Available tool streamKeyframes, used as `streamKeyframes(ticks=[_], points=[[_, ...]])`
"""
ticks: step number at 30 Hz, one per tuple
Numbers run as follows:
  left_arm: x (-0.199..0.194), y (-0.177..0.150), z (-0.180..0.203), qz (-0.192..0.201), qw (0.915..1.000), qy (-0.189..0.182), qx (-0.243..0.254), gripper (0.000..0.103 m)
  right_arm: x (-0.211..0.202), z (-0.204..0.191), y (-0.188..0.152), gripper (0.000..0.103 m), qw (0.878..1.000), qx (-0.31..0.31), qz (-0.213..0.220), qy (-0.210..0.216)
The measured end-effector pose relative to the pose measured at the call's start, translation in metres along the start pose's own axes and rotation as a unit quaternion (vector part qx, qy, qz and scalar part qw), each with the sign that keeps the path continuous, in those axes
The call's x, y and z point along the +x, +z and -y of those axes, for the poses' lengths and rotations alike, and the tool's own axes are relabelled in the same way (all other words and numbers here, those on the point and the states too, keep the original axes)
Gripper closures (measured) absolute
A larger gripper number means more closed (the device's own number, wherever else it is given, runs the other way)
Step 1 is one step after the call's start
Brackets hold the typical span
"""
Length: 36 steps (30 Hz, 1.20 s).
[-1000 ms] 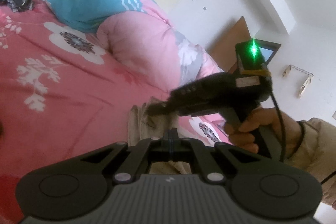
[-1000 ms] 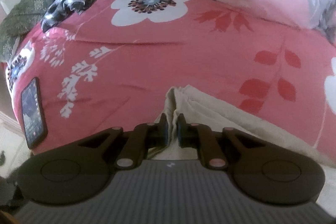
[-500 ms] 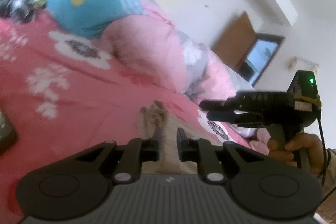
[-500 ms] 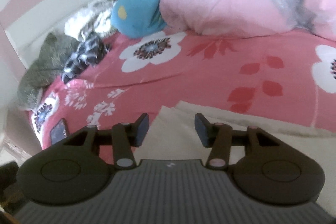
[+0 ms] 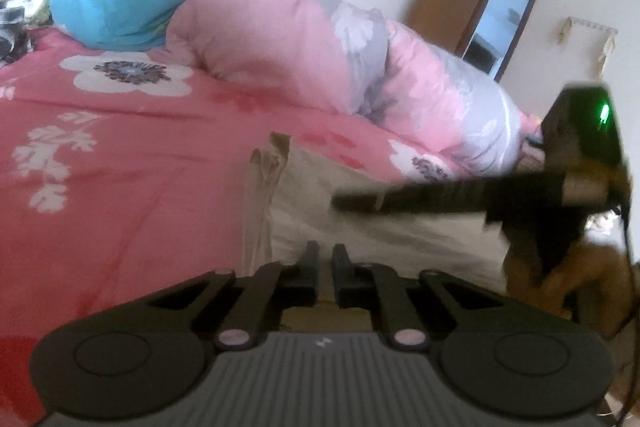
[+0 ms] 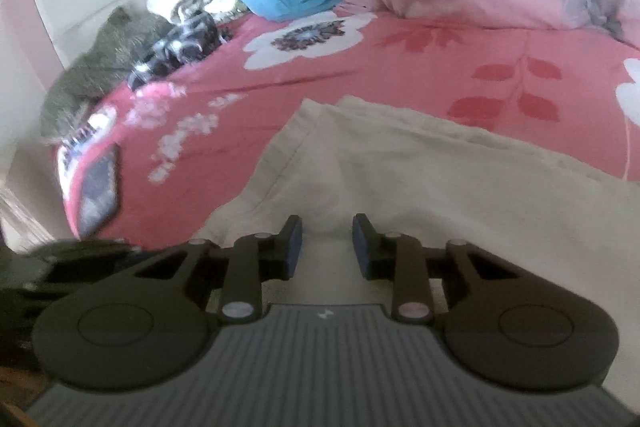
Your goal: Fold clothes
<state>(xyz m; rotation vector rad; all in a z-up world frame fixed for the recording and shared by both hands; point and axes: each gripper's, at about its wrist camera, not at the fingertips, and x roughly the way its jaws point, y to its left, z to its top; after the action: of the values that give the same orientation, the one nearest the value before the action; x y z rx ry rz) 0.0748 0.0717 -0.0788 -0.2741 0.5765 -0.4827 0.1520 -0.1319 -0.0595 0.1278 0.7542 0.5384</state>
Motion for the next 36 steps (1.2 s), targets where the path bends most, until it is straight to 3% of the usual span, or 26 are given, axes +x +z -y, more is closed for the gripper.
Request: streamKeyframes(ticks=[5,10,13,16,20,26,32,36], points=[[0.001,0.000,0.004,-0.005,0.9999,0.008,0.008,0.094,0.008,0.014,0.022,0.075,0.999,0.023,0.042,0.007],[0.000,0.001,0.003,-0.008,0.9999,0.011,0.005,0.094,0.042,0.040,0.026,0.076,0.993,0.117,0.011,0.012],[-0.003,0.002,0.005,-0.005,0.9999,0.011,0.004,0.093,0.019,0.048,0.022,0.074,0.987,0.153,0.039,0.034],[-0.009,0.006,0.010,0.002,0.9999,0.013,0.006,0.086,-0.022,0.055,0.012,0.074,0.982,0.163,0.083,0.042],[-0.019,0.017,0.024,0.017,0.9996,0.014,0.017,0.081,-0.077,0.065,-0.012,0.072,0.980,0.157,0.121,0.008],[-0.007,0.035,0.060,0.017,0.9986,0.012,0.049,0.073,-0.127,0.069,-0.055,0.070,0.983,0.115,0.123,-0.067],[0.035,0.035,0.095,-0.019,0.9972,0.019,0.069,0.065,-0.145,0.072,-0.083,0.066,0.981,0.077,0.129,-0.121],[0.064,0.020,0.100,-0.049,0.9960,0.043,0.061,0.061,-0.140,0.074,-0.094,0.062,0.981,0.058,0.124,-0.135]])
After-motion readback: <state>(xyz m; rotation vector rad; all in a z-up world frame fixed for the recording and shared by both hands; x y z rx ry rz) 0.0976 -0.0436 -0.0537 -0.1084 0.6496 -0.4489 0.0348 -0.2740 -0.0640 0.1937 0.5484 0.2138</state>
